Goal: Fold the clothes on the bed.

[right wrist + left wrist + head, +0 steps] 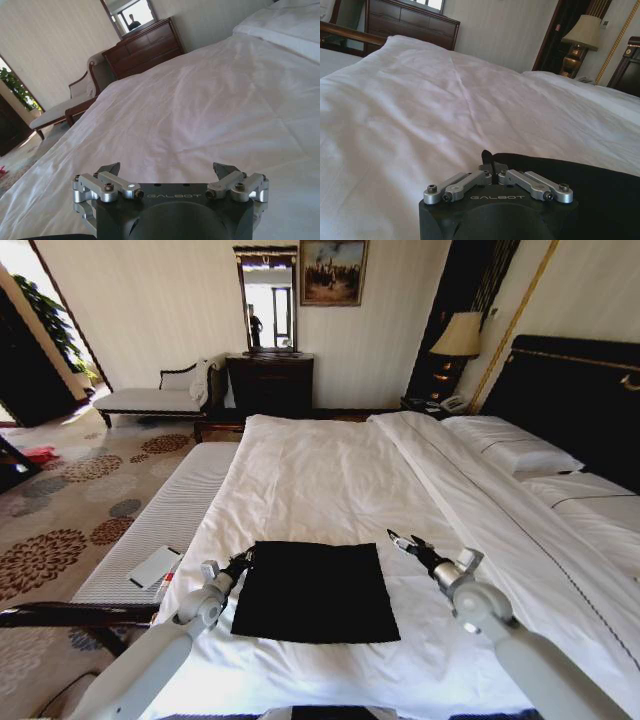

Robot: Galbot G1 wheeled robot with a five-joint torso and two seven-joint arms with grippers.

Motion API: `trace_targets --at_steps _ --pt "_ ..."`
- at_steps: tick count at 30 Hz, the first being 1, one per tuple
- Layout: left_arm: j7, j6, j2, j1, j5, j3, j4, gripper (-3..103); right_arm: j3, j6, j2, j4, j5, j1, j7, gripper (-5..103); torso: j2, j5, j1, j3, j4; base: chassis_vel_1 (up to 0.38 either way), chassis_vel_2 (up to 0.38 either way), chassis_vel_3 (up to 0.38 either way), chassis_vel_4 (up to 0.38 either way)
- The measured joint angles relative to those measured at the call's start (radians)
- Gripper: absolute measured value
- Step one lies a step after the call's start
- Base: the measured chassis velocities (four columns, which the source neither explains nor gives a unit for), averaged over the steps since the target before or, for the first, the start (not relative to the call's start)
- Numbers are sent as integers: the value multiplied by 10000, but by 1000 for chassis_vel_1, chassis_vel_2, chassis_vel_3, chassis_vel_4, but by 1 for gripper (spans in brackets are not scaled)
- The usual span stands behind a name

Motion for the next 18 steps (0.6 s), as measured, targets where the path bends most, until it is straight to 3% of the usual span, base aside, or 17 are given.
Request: trace_targets --at_steps 6,18 --pt "-33 -39 -51 60 40 -58 55 0 -1365 -276 -82 -784 72 1108 -509 100 1 2 -1 0 -3 0 0 0 0" --pt "-168 -7 -194 -217 -16 108 197 0 -2592 -235 88 -2043 -474 1998 -618 100 2 0 0 0 -3 0 0 0 0"
